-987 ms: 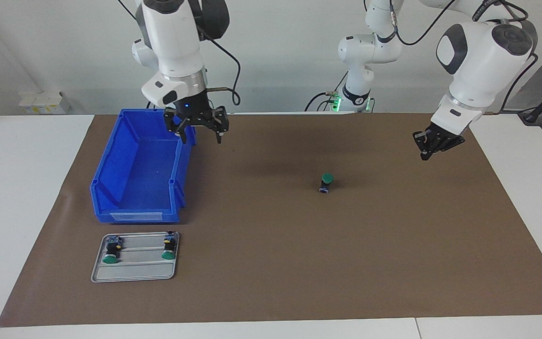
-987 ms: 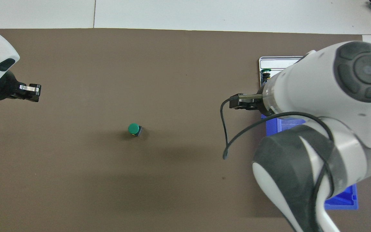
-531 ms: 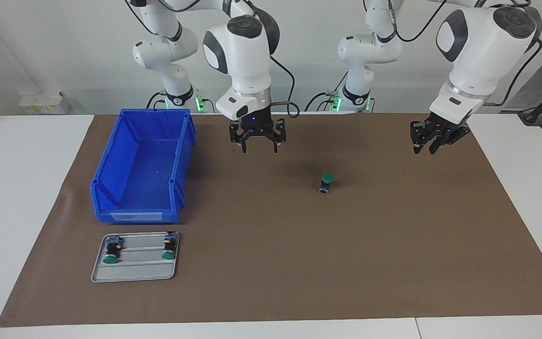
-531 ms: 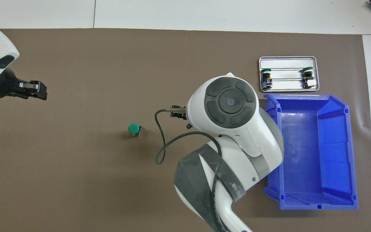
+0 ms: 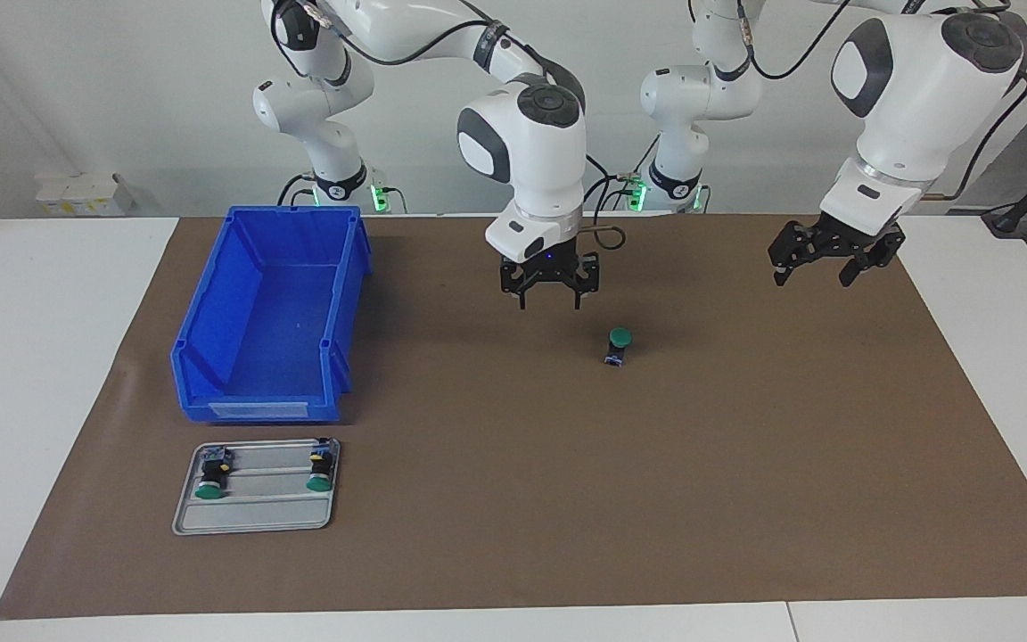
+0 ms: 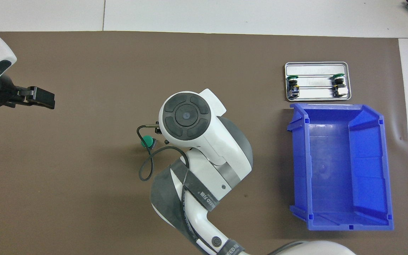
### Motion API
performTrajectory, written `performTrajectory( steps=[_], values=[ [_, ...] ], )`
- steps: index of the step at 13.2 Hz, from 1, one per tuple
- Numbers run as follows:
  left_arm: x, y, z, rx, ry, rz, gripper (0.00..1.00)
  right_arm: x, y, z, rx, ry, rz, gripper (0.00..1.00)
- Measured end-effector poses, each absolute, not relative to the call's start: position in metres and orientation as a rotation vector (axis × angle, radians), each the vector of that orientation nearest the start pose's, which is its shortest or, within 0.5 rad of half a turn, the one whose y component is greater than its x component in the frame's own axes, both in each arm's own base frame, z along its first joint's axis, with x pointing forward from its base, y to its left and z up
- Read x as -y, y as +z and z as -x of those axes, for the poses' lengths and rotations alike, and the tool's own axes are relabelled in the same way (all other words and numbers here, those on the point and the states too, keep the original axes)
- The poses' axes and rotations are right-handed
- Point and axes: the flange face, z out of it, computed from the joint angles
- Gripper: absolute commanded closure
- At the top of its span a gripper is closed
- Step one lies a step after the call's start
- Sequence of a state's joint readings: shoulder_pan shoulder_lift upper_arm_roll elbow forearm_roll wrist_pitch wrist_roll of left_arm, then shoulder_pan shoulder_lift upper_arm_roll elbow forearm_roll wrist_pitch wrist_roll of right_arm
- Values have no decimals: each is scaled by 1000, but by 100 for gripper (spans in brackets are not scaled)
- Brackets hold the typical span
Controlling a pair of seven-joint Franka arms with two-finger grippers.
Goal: Place and press button with both arms
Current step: 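Reach the right gripper to the green button and grasp it, then carry the green button with the right gripper over the blue bin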
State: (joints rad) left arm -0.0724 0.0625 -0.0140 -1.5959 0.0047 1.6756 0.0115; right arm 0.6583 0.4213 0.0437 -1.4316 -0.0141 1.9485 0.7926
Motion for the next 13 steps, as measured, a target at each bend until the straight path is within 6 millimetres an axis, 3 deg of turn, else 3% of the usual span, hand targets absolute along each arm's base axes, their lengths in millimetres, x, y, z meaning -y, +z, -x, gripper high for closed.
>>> performTrajectory(
  steps=[7, 10, 13],
  values=[
    [40, 571, -570, -129, 32, 3134, 0, -538, 391, -524, -249, -144, 3066, 15],
    [43, 569, -563, -140, 46, 3133, 0, -559, 364, -523, -247, -177, 3051, 16],
    [45, 570, -562, -145, 37, 3132, 0, -568, 352, -515, -195, -215, 3083, 19]
  ],
)
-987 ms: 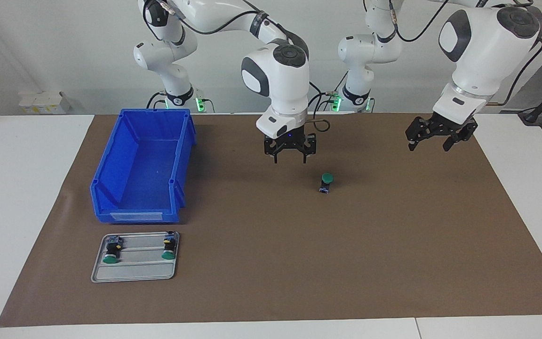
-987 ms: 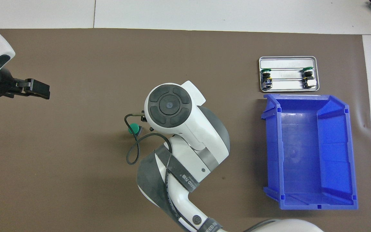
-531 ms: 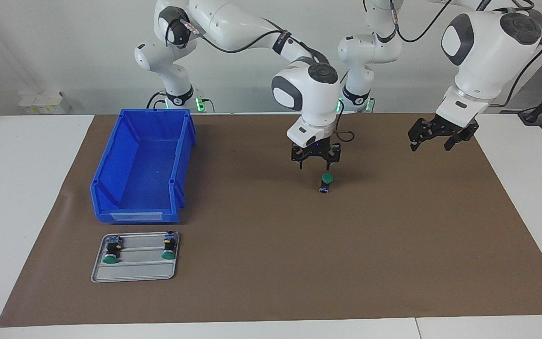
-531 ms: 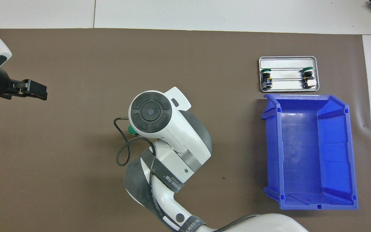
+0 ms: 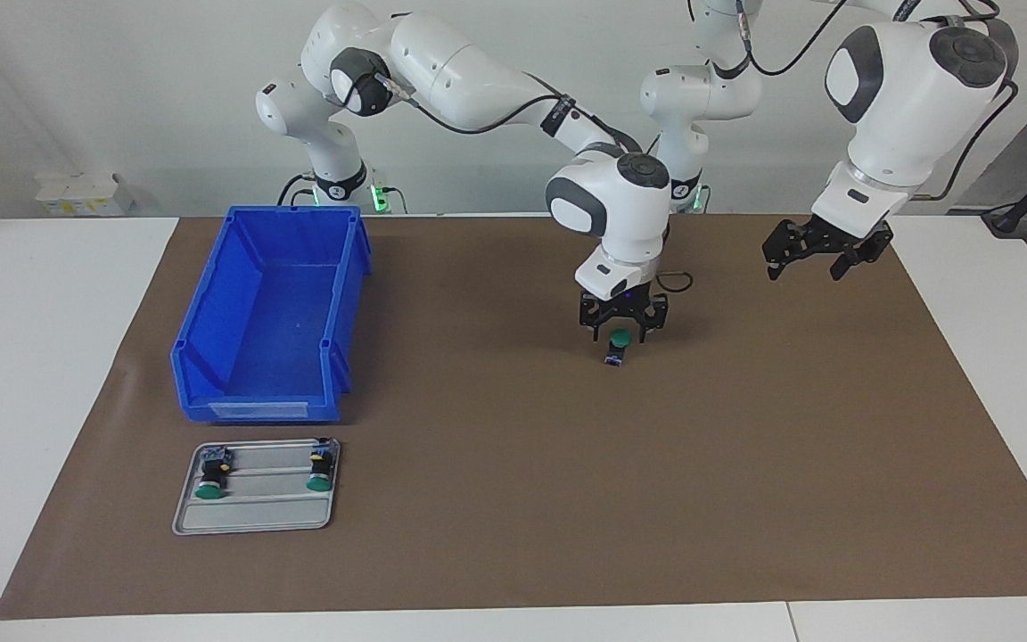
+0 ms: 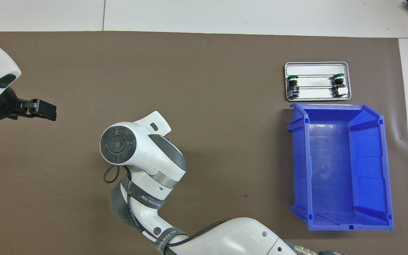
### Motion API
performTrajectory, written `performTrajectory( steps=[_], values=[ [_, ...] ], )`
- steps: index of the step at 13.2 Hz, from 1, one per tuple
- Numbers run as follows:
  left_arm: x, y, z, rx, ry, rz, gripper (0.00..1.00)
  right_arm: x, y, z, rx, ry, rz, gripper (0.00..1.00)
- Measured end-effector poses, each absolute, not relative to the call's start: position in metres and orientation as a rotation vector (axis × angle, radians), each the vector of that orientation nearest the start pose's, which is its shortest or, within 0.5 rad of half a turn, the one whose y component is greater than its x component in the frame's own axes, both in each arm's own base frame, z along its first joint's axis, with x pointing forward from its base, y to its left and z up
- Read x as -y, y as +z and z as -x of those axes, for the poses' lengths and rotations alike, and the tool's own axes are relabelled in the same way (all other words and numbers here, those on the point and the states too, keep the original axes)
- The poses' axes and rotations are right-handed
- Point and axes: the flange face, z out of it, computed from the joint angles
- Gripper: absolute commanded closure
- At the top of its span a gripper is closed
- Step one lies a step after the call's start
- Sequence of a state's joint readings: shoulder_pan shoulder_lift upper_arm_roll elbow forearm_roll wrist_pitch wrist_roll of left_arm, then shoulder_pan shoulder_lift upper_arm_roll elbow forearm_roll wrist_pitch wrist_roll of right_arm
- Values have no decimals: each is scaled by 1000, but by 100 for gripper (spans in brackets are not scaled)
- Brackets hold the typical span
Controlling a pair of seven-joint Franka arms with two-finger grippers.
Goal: Place and press button with both arms
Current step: 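Carry the green button with the right gripper over the blue bin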
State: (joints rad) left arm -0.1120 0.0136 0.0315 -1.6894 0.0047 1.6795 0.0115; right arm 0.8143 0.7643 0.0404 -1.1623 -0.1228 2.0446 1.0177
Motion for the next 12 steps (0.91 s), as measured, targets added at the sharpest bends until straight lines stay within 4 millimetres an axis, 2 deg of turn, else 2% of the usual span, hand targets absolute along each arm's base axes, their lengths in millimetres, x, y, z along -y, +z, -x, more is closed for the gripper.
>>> performTrajectory(
  steps=[3, 5, 8, 10, 11, 12],
  values=[
    [34, 579, -562, -113, 5, 3134, 0, -574, 344, -510, -154, -255, 3108, 21],
    [32, 594, -564, -109, -42, 3135, 0, -573, 346, -514, -155, -280, 3092, 26],
    [27, 618, -563, -96, -92, 3135, 0, -573, 342, -515, -154, -284, 3086, 28],
    [24, 618, -559, -88, -59, 3136, 0, -574, 334, -512, -147, -272, 3097, 33],
    [24, 617, -558, -87, -49, 3136, 0, -574, 331, -510, -144, -267, 3103, 46],
    [24, 616, -557, -87, -39, 3136, 0, -574, 329, -509, -143, -263, 3107, 69]
  ],
)
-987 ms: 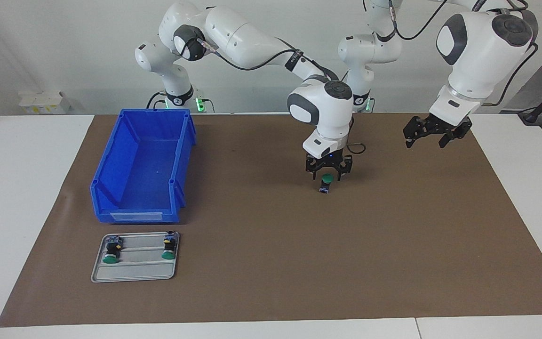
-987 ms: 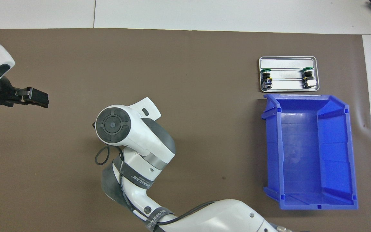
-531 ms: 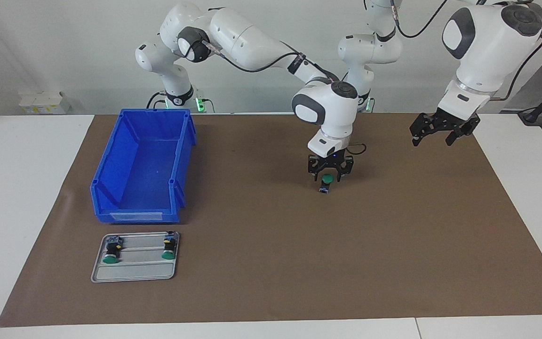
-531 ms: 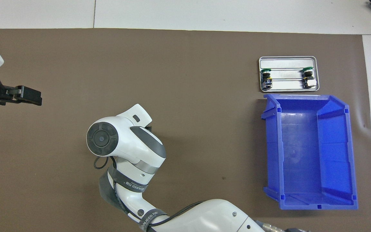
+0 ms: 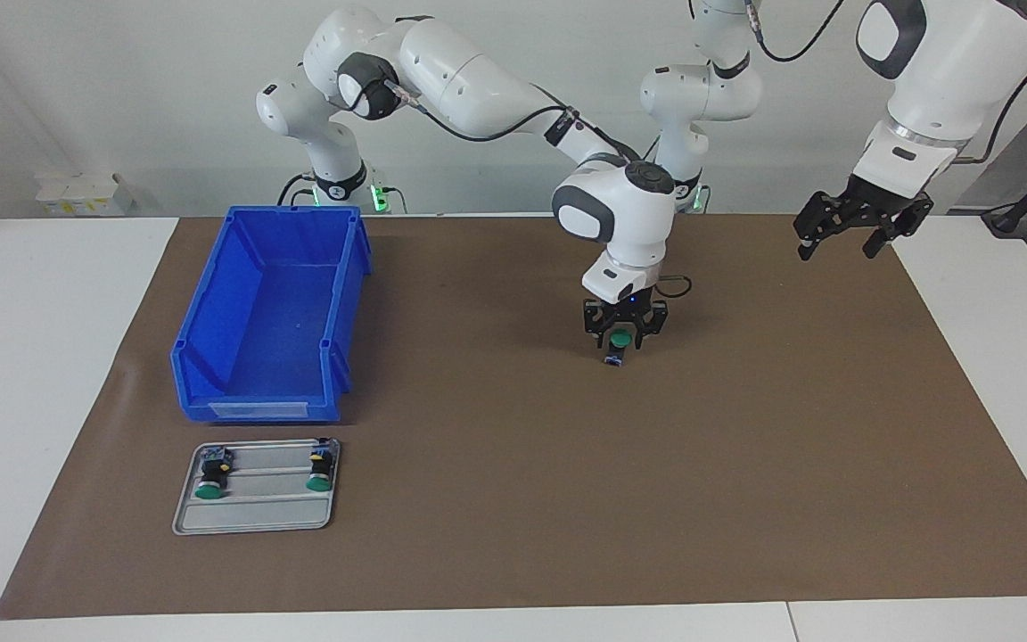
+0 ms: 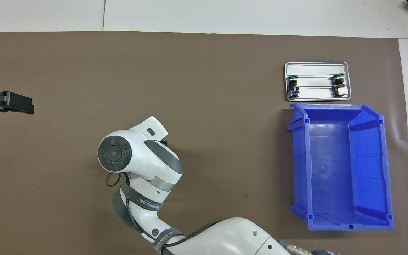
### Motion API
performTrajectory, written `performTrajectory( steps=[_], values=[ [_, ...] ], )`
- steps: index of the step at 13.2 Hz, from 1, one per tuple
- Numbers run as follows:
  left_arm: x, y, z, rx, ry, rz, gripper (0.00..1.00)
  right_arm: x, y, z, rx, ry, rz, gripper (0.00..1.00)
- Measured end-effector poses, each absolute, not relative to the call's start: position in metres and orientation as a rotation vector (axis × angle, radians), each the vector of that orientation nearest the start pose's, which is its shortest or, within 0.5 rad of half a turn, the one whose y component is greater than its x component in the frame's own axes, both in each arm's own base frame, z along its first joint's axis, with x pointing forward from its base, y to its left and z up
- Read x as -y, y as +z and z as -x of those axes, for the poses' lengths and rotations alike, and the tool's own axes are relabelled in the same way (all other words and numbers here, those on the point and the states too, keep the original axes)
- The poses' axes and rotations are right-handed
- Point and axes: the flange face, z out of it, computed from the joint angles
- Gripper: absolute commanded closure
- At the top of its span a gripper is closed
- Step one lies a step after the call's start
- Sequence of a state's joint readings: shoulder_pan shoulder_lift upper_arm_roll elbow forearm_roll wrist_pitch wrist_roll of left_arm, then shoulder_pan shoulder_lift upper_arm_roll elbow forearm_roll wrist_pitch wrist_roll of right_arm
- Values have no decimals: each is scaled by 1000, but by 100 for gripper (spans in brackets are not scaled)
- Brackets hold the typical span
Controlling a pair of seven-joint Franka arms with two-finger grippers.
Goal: Place and press button with both arms
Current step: 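Carry the green button with the right gripper over the blue bin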
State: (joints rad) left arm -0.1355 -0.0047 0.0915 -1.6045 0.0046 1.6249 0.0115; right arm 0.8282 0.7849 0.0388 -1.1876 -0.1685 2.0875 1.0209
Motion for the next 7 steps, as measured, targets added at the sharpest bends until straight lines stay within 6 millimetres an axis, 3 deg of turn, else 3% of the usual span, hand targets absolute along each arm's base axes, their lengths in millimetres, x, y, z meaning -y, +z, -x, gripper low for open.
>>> performTrajectory(
  steps=[1, 2, 7],
  values=[
    [24, 615, -557, -86, -32, 3136, 0, -574, 328, -509, -143, -262, 3108, 93],
    [24, 615, -557, -86, -28, 3136, 0, -573, 328, -510, -144, -264, 3107, 100],
    [21, 614, -557, -80, -25, 3137, 0, -569, 336, -518, -149, -304, 3092, 100]
  ],
)
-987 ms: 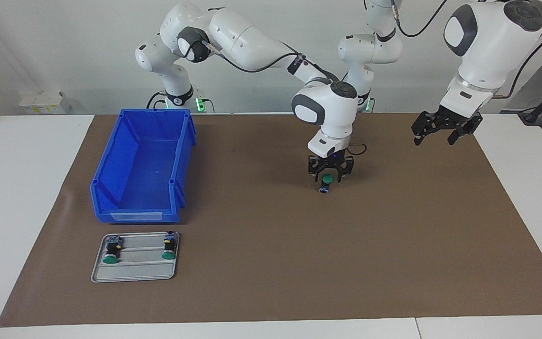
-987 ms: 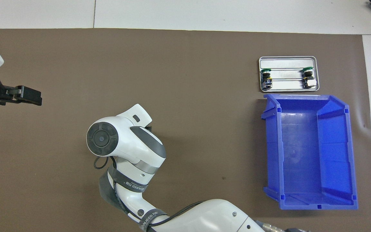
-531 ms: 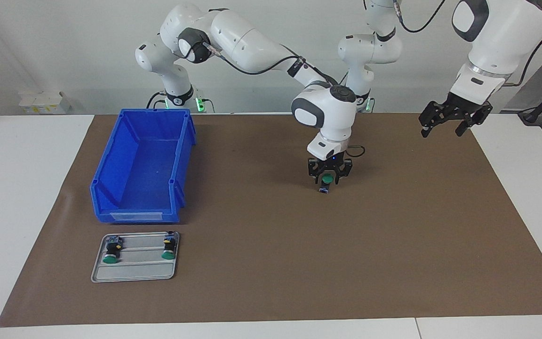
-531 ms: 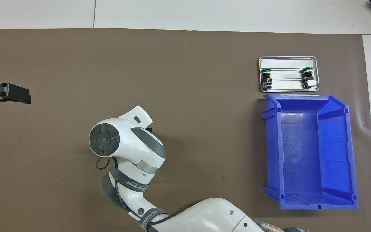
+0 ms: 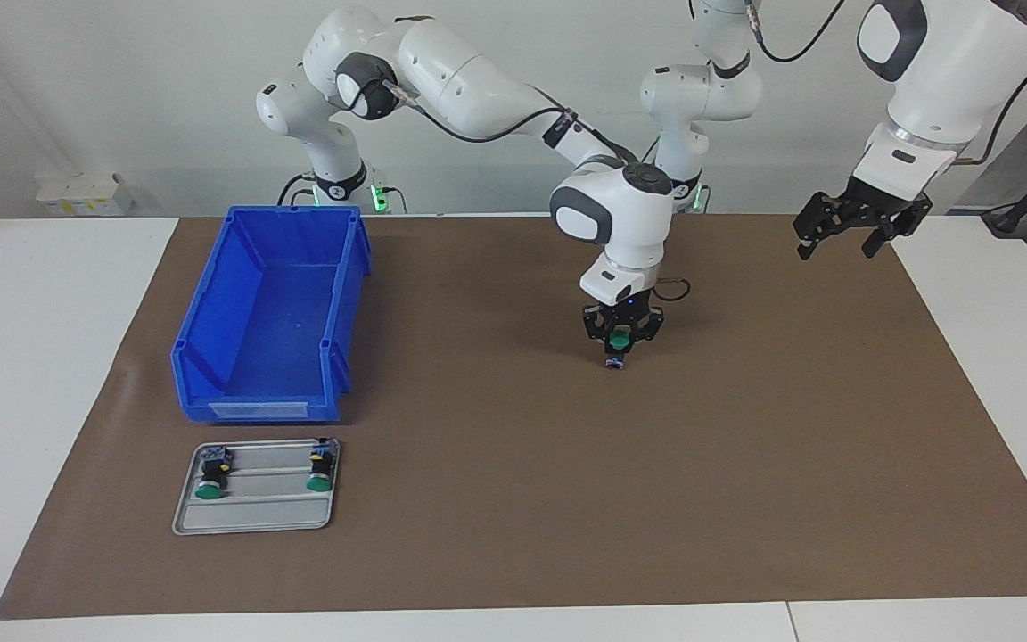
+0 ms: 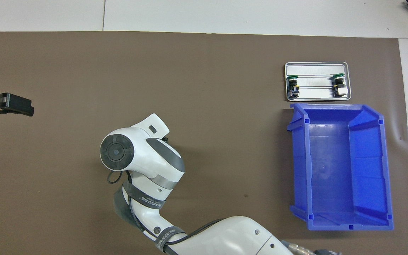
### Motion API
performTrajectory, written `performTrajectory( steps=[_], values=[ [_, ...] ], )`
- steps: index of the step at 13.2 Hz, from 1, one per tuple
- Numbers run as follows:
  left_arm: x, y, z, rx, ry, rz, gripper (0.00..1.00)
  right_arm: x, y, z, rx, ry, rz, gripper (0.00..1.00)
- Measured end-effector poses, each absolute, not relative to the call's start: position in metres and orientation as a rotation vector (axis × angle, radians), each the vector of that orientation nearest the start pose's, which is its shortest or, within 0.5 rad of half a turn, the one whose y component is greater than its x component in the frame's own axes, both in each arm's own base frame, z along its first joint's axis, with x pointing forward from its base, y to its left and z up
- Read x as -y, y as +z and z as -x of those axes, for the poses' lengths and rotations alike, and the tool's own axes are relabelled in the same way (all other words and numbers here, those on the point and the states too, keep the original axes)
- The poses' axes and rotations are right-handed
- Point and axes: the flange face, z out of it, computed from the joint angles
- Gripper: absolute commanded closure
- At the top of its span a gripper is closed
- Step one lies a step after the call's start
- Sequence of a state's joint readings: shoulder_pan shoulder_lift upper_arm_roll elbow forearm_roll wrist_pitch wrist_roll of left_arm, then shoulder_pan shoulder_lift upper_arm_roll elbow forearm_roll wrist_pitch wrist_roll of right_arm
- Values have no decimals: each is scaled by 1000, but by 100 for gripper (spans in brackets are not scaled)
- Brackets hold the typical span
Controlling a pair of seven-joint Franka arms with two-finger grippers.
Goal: Place and press button with both arms
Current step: 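Carry the green button with the right gripper over the blue bin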
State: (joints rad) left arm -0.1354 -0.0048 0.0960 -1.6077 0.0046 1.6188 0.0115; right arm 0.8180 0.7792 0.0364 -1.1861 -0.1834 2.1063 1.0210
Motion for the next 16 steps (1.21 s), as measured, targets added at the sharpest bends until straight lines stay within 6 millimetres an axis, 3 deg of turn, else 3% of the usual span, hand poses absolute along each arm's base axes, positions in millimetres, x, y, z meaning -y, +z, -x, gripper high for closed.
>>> performTrajectory(
  steps=[3, 5, 10, 16],
  values=[
    [21, 614, -557, -80, -24, 3137, 0, -562, 355, -524, -160, -331, 3073, 100],
    [21, 614, -557, -80, -24, 3137, 0, -539, 368, -535, -134, -337, 3084, 100],
    [21, 614, -557, -80, -24, 3137, 0, -423, 423, -559, -129, -335, 3132, 100],
    [21, 614, -557, -80, -23, 3137, 0, -267, 482, -557, -188, -319, 3189, 100]
  ],
)
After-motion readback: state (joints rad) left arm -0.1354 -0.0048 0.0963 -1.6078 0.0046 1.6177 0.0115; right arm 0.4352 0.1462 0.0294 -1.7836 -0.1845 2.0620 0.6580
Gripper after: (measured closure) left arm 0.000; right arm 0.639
